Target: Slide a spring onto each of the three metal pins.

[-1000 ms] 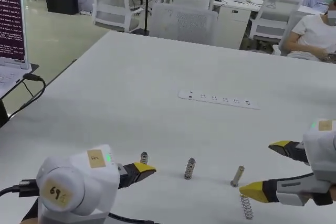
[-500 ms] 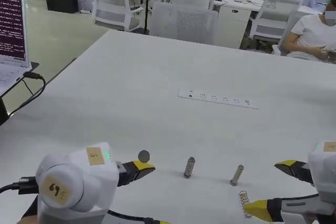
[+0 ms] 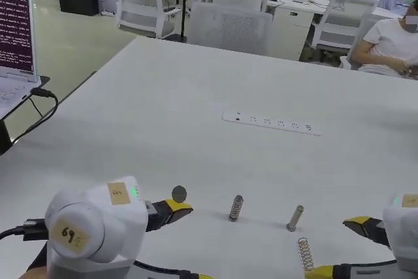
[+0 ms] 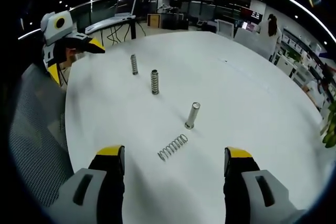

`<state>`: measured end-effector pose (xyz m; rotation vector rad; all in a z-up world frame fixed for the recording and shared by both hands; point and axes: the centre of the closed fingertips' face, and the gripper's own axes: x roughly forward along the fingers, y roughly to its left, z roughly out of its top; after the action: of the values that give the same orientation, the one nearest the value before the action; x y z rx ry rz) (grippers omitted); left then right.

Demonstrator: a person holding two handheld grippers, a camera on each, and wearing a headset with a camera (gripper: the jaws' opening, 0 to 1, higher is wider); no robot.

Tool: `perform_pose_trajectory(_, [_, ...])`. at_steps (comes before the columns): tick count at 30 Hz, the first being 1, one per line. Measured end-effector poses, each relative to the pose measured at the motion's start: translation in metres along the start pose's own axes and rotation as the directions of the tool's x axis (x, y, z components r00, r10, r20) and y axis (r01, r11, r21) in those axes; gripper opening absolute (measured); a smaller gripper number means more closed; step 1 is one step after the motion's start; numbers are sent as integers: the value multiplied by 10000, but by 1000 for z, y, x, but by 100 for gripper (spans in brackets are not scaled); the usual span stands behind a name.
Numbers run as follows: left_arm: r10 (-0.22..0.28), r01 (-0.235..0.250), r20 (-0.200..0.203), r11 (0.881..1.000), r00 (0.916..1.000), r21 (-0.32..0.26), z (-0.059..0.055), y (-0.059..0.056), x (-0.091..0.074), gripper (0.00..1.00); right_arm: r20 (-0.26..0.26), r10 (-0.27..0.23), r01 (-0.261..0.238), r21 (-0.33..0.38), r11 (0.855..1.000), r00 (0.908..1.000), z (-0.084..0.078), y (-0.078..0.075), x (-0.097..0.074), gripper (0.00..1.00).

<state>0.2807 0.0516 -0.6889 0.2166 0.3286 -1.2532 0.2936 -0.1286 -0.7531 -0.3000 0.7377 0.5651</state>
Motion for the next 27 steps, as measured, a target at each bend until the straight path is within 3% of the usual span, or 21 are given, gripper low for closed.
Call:
perform_pose_trajectory(9, [2,-2,-4,10000,10000,0,-1,0,0,65,-229,-42,47,222,9997,9997,-11,3,4,74])
perform_pose_trajectory(17, [-10,10,3,10000,10000,-12,-1,0,0,64,-372,-128,138,283,9995,9992,-11,4,9,66])
perform_pose_trajectory(27, [-60,60,-12,10000,10000,-19,-3,-1,0,63,-797,-204,222,210,9995,9966,-15,5,13,48])
